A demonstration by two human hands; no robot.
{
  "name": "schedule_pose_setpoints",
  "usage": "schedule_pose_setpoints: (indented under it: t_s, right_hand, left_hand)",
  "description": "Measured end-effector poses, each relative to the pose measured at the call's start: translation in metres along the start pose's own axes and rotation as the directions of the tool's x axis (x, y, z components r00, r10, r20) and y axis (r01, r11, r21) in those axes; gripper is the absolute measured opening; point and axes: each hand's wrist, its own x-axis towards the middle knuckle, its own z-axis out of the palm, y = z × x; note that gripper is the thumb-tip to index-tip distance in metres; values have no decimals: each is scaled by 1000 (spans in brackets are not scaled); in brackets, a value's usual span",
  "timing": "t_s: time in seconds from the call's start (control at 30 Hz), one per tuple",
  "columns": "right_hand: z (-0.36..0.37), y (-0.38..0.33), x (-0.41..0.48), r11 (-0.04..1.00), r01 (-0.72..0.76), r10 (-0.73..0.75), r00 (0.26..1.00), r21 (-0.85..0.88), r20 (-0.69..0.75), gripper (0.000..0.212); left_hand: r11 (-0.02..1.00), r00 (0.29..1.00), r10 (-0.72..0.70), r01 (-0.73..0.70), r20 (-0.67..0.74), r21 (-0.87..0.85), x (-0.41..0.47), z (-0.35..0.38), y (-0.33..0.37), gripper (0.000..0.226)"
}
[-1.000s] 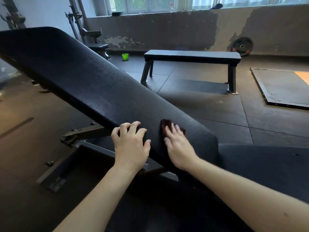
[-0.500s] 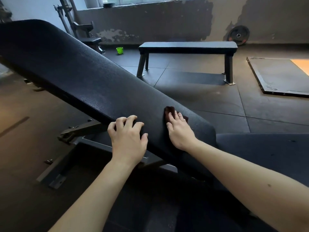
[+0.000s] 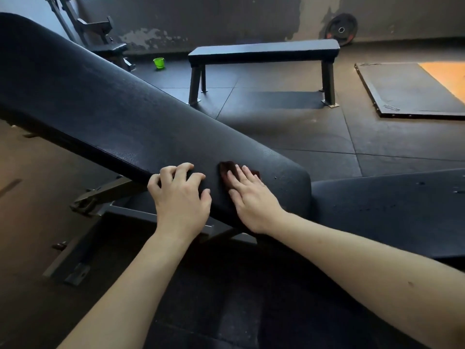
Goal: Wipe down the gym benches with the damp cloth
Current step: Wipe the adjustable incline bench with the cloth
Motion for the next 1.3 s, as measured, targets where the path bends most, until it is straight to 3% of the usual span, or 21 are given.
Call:
schedule_pose_setpoints:
  t_s: [0.17, 0.37, 0.57, 0.83, 1.0, 1.3]
  right_hand:
    - [-2, -5, 14, 999, -41, 41, 999, -12, -7, 57]
    - [3, 20, -47, 999, 36, -36, 999, -3, -34, 56]
    - [4, 57, -110, 1000, -28, 28, 1000, -2, -6, 56]
    - [2, 33, -32, 1000, 0, 0, 1000, -4, -29, 56]
    - [-4, 61, -65, 997, 67, -67, 997, 32, 22, 55]
    - [-9, 98, -137, 995, -70, 63, 992, 66, 105, 55]
  left_hand:
    - [1000, 1000, 9, -10, 23, 14, -5, -2, 9, 30]
    - [997, 997, 69, -70, 40, 29, -15, 2, 21, 32]
    - [993, 990, 112, -114, 85, 19, -6, 9, 32, 31]
    - [989, 986, 147, -148, 79, 7, -5, 18, 46, 28]
    - [984, 981, 175, -176, 82, -6, -6, 22, 53, 24]
    - [979, 973, 205, -203, 108, -29, -3, 24, 58, 23]
